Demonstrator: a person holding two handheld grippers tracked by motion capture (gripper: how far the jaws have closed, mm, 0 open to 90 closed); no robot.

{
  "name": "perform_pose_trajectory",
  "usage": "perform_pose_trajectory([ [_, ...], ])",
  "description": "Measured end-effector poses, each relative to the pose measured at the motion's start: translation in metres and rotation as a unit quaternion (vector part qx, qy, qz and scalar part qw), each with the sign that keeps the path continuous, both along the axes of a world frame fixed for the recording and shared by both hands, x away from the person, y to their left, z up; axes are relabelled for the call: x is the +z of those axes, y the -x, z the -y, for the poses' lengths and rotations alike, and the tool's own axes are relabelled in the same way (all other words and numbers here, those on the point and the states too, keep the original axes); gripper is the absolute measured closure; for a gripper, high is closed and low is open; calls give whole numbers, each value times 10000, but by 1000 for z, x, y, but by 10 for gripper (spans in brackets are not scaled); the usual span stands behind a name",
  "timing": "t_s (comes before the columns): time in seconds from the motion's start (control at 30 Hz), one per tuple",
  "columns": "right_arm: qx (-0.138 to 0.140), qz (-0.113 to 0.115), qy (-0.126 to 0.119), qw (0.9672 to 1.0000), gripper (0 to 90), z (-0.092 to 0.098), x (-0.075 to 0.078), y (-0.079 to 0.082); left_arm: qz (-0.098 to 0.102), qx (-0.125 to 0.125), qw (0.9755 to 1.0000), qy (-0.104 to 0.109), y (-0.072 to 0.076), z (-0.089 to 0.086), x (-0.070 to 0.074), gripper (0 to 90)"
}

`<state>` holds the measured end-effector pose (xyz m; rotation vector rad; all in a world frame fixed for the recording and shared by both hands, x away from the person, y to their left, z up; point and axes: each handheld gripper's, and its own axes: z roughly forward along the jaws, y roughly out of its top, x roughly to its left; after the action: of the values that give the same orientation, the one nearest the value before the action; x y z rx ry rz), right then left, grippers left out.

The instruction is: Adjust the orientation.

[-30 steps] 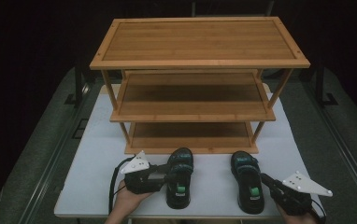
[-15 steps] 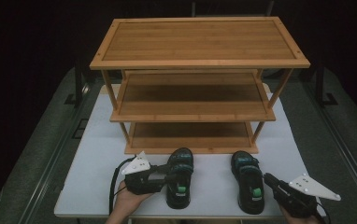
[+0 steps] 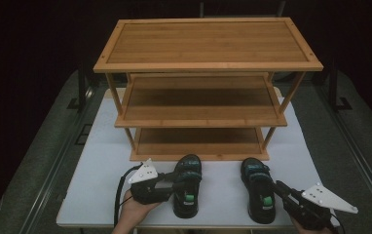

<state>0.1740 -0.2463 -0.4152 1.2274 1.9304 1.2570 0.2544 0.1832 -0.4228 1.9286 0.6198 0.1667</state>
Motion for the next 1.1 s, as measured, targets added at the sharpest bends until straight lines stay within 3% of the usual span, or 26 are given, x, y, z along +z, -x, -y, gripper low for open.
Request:
perform_pose_trajectory([
  [0.2,19,11,-94,10000,743,0,1,0,45,11,10000,-38,1,2,1,554],
  [0.7,-64,-65,191,9998,632,-12,-6,-8,102,230,9996,-155,3,6,-1,494],
  [1.0,-212,-114,107,9997,561,-14,-9,-11,124,367,9990,-237,3,8,-1,555],
  [1.1,-229,-163,32,9996,539,-14,-11,-13,102,532,9981,-280,4,9,0,574],
])
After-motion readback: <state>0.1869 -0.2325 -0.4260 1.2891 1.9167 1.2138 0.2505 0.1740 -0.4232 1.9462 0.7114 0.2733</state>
